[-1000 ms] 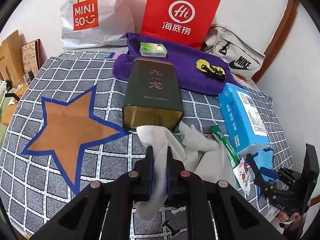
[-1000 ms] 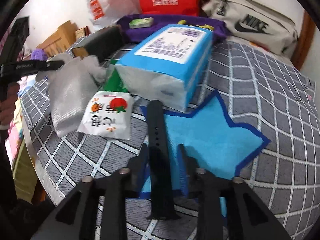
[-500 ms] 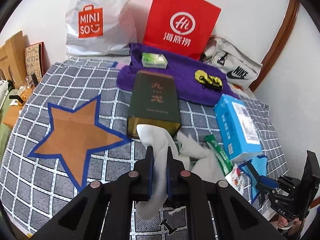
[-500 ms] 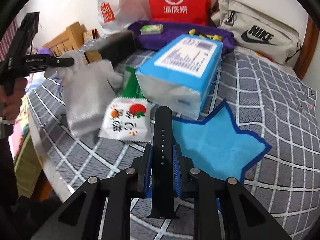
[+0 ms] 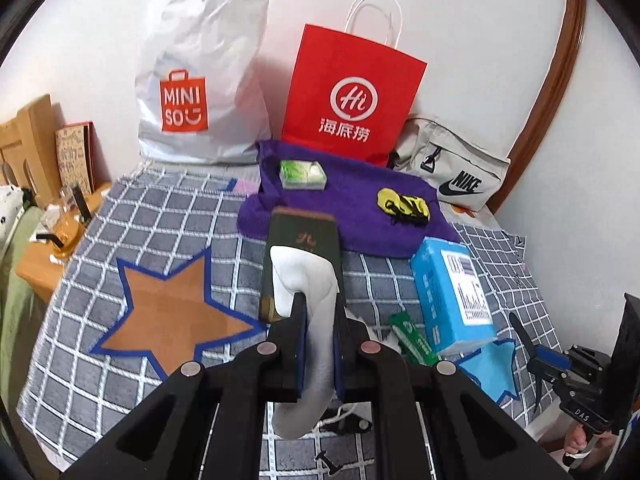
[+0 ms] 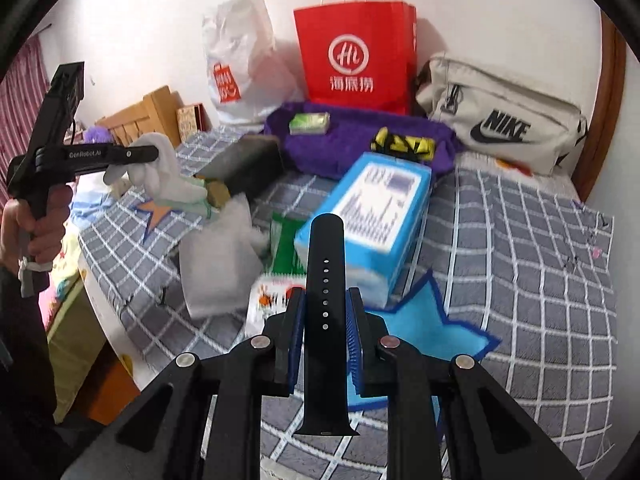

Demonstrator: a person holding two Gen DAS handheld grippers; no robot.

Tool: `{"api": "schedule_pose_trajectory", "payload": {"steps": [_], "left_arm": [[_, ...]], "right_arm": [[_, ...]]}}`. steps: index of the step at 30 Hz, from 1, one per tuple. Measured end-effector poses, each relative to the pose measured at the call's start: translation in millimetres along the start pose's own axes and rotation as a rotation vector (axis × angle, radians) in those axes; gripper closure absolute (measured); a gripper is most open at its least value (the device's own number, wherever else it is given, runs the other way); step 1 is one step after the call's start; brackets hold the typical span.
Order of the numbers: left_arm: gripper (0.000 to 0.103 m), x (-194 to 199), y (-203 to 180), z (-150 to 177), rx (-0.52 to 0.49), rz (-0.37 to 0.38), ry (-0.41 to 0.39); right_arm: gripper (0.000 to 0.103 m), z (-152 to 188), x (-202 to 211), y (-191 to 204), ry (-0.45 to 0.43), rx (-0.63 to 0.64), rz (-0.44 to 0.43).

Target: Organize soft objects

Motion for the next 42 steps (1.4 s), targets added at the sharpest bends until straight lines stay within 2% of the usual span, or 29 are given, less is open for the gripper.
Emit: {"api": "schedule_pose_trajectory", "payload": {"steps": [22,42], "left_arm": [[0.092,-9.1,-24.4,-70.7,-0.056,0.012,-0.046],[0.092,-50.1,-18.8,-116.7,-0.061,-0.004,-0.035]], "right_arm": [[0.083,-95.9,-18.7,-21.5,-0.067,-0.047,0.003],[0.083,-156.3,-75.3,-36.3,-0.062,-0.061,-0.019]]}}
Point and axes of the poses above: each gripper's, at about its wrist camera, not at the fingertips, and x roughly against the way its jaws point, y to its left, z to its underside, the point moved 5 cm from there along -x, roughly the way its jaws point, and after that the axes turned 4 degrees about z, right-handed, at the moved point
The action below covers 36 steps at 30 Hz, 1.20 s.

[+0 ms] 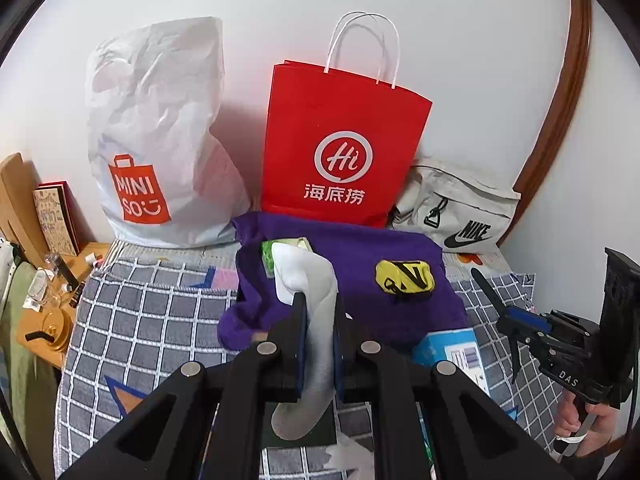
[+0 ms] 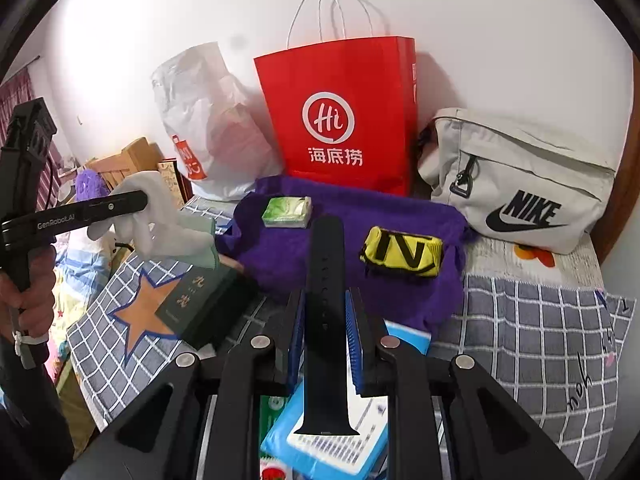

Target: Organize soft objects

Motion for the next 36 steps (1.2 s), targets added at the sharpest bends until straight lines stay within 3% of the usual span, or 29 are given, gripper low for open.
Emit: {"api": "schedule_pose_trajectory", "payload": {"steps": [19,33,36], "left_arm": [[0.092,-65.3,-6.3,-39.8,-0.025,0.027,0.029],[0.092,-137.4,-10.9,-27.5,-0.026,0.075,0.135],[0.092,-151.4,-3.2,-22.2,-0.012,0.051,0.169]], "right_arm": [[0.083,-46.5,-79.6,-40.5,0.028,-0.046,0.026],[0.083,-32.8,-127.8,-70.2,0.105,-0.081,0.048],[0.083,-28.2,-135.4,-73.2,0.128,-0.082,0.059]]}}
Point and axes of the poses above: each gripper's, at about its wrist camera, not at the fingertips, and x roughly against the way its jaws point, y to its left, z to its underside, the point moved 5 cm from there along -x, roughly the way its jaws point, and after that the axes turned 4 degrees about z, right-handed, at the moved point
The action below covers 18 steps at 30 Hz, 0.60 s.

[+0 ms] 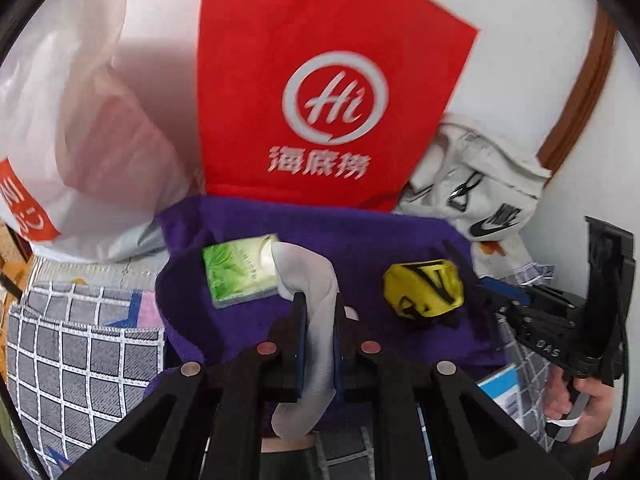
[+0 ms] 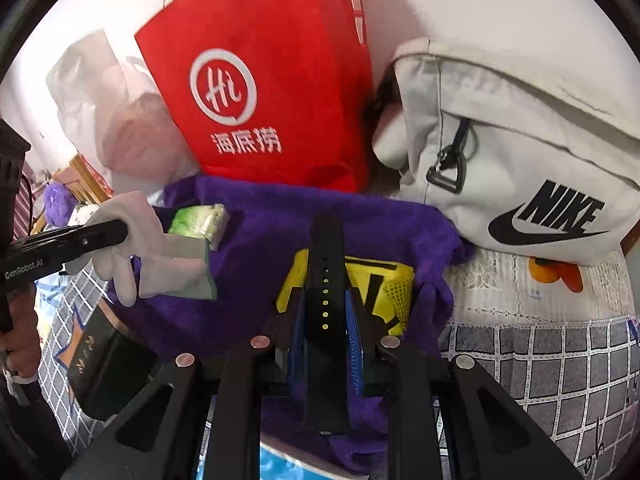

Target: Organize soft objects

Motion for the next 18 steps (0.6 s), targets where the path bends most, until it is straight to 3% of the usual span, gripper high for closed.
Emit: {"api": "schedule_pose_trajectory", "payload": {"steps": [7,15,18], "left_arm": [[0.092,-19.8,27.5,6.9,0.058,-0.058,0.064],[0.09,-35.9,40.5,14.3,0.075,-0.064,0.118],[0.083,-40.4,40.4,16.7,0.068,-0.073,0.138]], "right_arm": [[0.083,5.7,-18.8,-6.0,0.044,0.002,0.029],[0.083,13.8,-38.8,-6.6,0.102,0.008,0.032],[0.082,15.9,-44.5,-6.9,0.113,-0.005,0.014]]}}
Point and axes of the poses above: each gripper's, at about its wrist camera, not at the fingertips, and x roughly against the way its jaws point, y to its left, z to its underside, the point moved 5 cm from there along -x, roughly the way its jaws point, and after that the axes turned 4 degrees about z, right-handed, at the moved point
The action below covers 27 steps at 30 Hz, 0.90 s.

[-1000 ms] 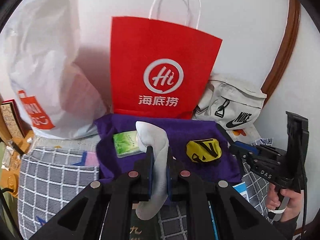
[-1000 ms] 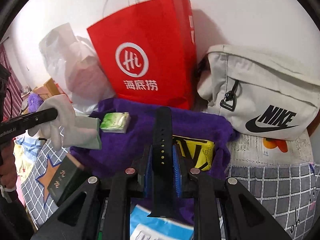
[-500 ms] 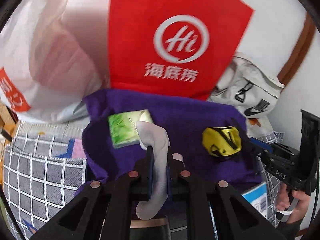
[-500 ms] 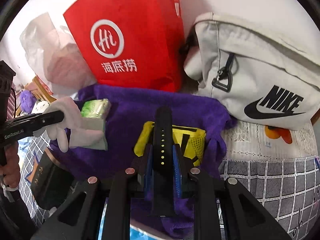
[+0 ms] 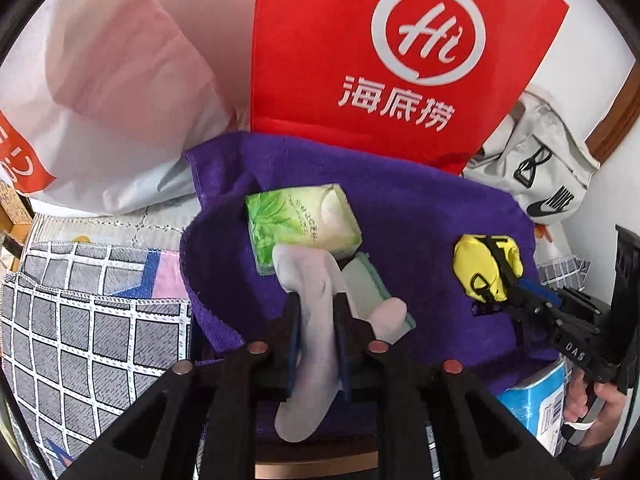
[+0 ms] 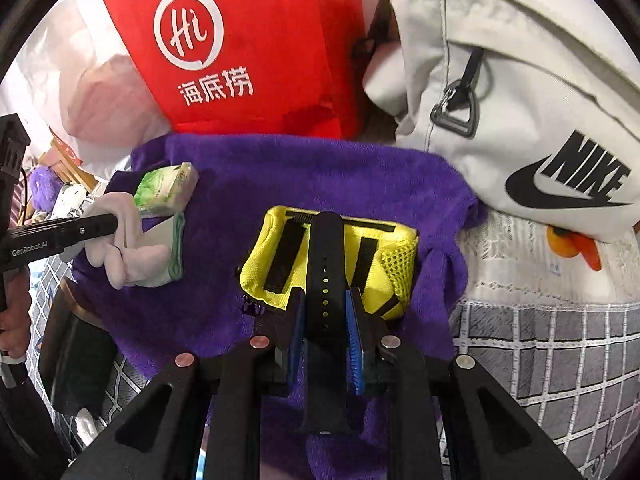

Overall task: Organize soft objects
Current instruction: 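Lower the glove and strap onto the towel and open both grippers, then withdraw both grippers from the towel back toward the remaining items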

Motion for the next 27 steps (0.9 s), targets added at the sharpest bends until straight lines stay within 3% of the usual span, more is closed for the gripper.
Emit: {"api": "schedule_pose_trajectory", "payload": {"steps": [2,4,7,9,11,17,22,27], "left_arm": [[0.075,-0.5,-0.5,-0.1,0.005,-0.006,0.001],[0.056,0.9,-0.8,-0.2,-0.005,-0.019,0.005],[0.046,7.8,-4.4,-2.0,-0.028,-0.042,-0.023],[0.04,12.4,-5.4,-3.1,-0.03,-0.038,-0.034],[0.038,16.3,-5.4,-4.2,-0.033,-0.047,-0.043],[0.038,32.7,-5.8,-7.5,-0.016,-0.078,-0.079],[0.038,68.7,-13.3,-9.4,-0.028,-0.126,-0.173],[0.038,94.7,-25.4,5.8,-0.005,-0.077,-0.169]], "right_arm": [[0.082,-0.1,-0.3,0.3,-0.001,-0.006,-0.008],[0.082,-0.8,0.2,0.7,-0.001,-0.004,-0.008],[0.078,-2.4,2.1,1.9,-0.001,-0.01,-0.016],[0.064,-3.6,5.6,3.5,-0.01,-0.012,-0.023],[0.055,-5.1,9.9,6.1,-0.024,-0.007,-0.019],[0.053,-10.4,30.6,11.6,-0.078,-0.014,-0.019],[0.053,-11.4,70.3,26.7,-0.142,-0.018,-0.032],[0.053,13.8,105.9,51.4,-0.155,0.04,-0.058]]}}
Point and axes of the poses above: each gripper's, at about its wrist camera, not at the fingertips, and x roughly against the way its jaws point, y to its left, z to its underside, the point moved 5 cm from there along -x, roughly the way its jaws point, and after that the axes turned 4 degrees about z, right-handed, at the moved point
